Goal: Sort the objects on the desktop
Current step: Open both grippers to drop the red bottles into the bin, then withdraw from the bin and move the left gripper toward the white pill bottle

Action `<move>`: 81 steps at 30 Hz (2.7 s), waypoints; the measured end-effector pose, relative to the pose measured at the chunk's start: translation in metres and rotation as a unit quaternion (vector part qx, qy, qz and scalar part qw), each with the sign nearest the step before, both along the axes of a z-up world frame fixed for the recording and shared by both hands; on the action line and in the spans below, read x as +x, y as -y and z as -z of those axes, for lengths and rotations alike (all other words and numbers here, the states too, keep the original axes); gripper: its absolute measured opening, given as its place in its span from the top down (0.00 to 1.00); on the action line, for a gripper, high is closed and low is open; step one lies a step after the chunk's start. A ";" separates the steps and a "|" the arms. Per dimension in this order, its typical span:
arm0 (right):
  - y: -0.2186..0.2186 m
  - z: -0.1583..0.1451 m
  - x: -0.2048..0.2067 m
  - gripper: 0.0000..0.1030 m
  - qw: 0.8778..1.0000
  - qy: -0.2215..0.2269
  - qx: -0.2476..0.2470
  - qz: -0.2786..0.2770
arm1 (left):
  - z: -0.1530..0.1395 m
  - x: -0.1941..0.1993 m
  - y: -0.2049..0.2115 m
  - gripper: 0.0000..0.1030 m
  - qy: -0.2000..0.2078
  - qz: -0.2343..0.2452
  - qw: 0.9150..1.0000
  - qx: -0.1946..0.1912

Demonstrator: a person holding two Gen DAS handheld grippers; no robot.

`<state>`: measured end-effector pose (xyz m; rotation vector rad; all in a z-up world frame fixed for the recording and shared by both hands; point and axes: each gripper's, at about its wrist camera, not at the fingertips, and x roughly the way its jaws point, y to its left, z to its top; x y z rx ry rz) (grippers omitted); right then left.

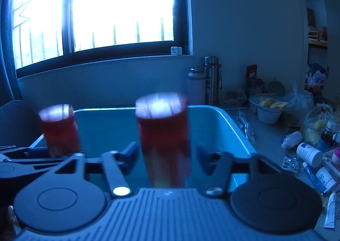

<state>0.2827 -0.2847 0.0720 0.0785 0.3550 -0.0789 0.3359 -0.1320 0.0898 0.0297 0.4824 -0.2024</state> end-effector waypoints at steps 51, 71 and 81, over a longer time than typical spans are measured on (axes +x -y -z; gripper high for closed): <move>-0.019 0.065 -0.238 0.06 0.998 -0.021 0.014 0.057 | 0.082 -0.246 -0.039 0.21 0.003 -0.010 1.000 0.016; -0.003 0.095 -0.233 0.06 0.997 -0.037 0.025 0.061 | 0.114 -0.226 -0.010 0.21 0.005 -0.009 0.999 0.030; 0.012 0.103 -0.216 0.06 0.996 -0.042 0.029 0.072 | 0.120 -0.198 0.013 0.21 0.005 0.005 1.000 0.029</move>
